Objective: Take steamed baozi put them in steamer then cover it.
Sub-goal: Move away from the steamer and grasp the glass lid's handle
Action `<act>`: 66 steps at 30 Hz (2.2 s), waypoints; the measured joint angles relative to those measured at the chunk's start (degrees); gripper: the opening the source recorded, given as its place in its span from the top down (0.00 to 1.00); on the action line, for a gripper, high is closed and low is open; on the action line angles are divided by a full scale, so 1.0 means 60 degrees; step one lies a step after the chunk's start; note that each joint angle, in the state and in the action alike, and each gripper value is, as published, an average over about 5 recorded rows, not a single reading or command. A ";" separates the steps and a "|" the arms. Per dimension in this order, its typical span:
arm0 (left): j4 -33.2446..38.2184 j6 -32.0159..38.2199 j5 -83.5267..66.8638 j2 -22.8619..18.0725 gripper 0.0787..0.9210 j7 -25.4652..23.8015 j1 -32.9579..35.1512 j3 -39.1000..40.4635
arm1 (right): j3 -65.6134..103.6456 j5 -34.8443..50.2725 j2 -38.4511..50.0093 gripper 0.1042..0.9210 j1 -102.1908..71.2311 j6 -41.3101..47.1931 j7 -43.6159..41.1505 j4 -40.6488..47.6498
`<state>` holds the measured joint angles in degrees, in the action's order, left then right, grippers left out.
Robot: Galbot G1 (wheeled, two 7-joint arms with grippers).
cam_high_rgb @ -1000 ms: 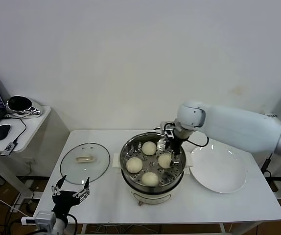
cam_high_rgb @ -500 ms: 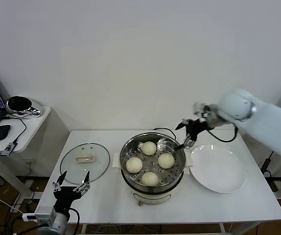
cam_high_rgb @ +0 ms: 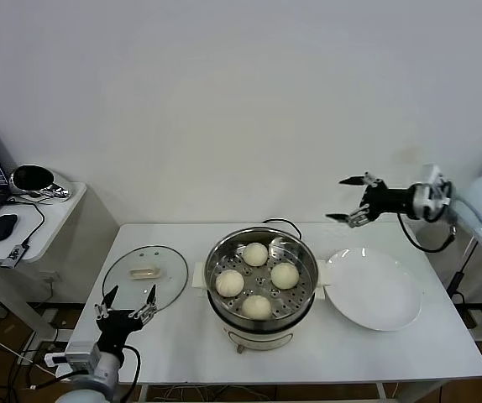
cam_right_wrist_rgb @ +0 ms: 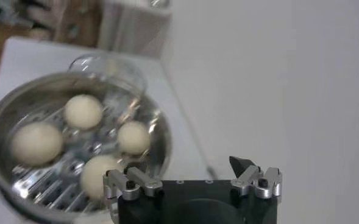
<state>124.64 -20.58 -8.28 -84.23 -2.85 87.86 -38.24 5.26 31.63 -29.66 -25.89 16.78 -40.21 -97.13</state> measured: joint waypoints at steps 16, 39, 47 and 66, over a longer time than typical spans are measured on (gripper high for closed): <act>-0.1010 0.1227 0.1929 0.0359 0.12 -0.0357 -0.0507 -0.0006 | 0.5717 0.0571 -0.4318 0.12 -0.6420 -0.2312 0.3257 -0.0987; -0.4454 0.2811 1.1788 0.1910 0.12 0.2903 -0.1769 0.1474 | 0.6943 0.0910 -0.7520 0.12 -0.9894 -0.2840 0.4849 -0.1856; -0.5476 0.2216 1.2883 0.2195 0.12 0.3012 -0.2567 0.2074 | 0.6947 0.0748 -0.7912 0.12 -1.0204 -0.2824 0.4981 -0.2032; -0.7482 0.1515 1.3476 0.2301 0.12 0.1771 -0.4441 0.2767 | 0.6878 0.0439 -0.8366 0.12 -1.0436 -0.2882 0.5099 -0.2072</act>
<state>79.75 -11.49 72.58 -70.43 7.78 61.22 -21.64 46.52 34.26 -79.85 -88.51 -0.51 -9.61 -109.56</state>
